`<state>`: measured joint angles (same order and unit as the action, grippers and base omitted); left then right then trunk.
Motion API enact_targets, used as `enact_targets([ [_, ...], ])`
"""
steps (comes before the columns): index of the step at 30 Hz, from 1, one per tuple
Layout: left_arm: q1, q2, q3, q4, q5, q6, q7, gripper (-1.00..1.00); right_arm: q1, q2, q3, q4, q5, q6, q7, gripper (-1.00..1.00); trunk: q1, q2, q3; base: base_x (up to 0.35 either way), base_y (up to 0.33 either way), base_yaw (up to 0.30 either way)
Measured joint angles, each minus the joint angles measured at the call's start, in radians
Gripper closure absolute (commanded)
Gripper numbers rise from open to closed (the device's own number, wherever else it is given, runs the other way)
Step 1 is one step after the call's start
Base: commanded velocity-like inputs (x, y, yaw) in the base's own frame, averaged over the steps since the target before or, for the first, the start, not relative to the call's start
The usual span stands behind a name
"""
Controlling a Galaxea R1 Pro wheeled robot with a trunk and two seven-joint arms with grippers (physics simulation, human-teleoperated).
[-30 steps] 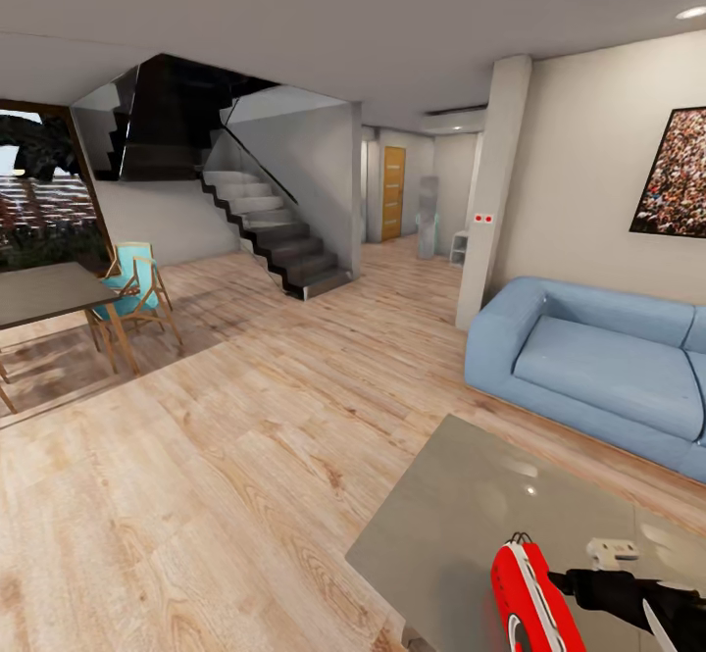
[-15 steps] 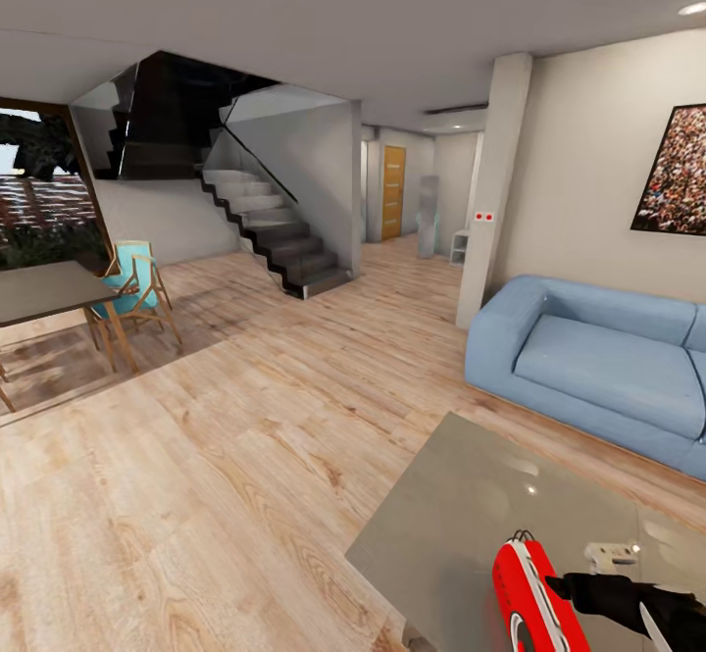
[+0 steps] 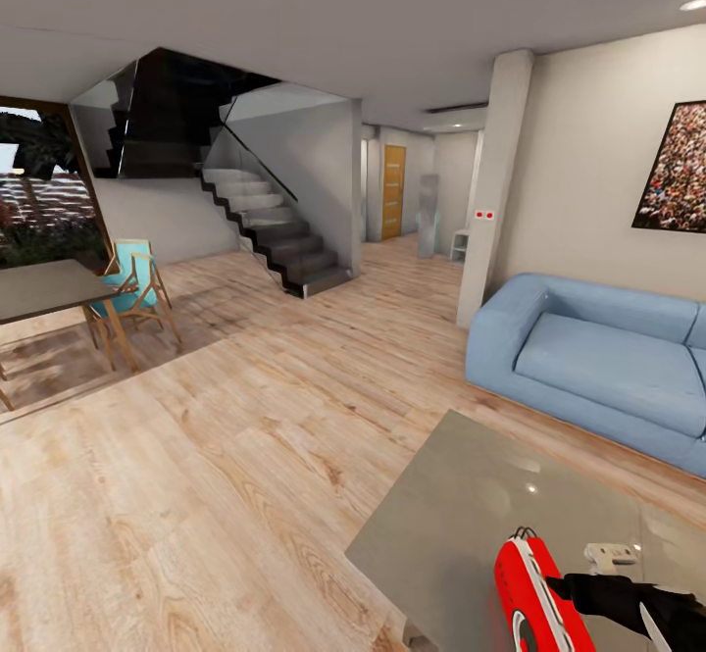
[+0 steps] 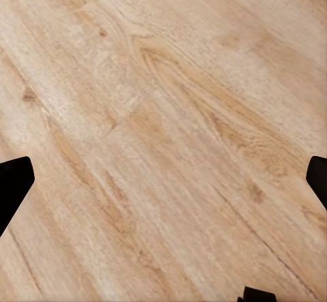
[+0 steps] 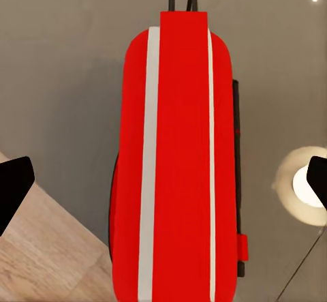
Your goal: Turn on the radio receiver that's on the table in the living room.
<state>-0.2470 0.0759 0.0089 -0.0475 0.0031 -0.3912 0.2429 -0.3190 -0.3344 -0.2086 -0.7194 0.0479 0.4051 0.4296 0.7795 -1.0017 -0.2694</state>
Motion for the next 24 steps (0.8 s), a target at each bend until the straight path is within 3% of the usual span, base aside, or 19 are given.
enact_targets([
  [24, 0.0, -0.001, 0.0, 0.0, 0.0, 0.0, -0.001, -1.0, 0.0, 0.0, 0.0, 0.0, 0.0, 0.0, -0.033, -1.0, 0.0, 0.0, 0.0, 0.0, 0.0, 0.0],
])
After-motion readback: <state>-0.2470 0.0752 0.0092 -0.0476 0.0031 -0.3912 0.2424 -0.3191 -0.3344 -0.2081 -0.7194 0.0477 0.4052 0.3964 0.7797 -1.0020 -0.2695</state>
